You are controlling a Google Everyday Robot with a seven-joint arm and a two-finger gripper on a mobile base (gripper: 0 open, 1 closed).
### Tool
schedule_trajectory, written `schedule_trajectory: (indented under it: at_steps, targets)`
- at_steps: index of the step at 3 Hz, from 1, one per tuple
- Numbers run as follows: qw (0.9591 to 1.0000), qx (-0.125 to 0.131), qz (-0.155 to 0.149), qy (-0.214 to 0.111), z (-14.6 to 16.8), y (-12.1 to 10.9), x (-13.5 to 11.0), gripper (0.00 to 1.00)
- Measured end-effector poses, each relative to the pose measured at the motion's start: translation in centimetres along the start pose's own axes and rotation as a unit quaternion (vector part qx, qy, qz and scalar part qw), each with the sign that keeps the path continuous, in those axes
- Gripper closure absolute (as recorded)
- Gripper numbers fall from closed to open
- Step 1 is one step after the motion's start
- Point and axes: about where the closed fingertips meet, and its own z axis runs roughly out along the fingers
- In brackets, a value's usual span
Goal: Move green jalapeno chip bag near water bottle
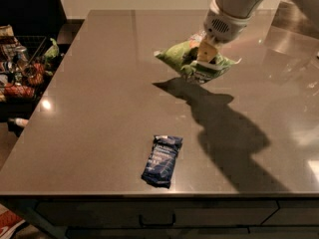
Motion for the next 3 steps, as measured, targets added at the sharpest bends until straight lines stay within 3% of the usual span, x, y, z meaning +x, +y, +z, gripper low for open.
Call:
schedule_trajectory:
  at_steps: [1,2,3]
  targets:
    - [0.9998,0.013,0.01,-0.011,0.3,-3.8,1.6,1.0]
    - [0.9997,0.011,0.01,-0.018,1.1,-5.4,2.0,1.0]
    - [0.9998,0.01,0.008,-0.015,2.6,-6.3,2.3,0.84]
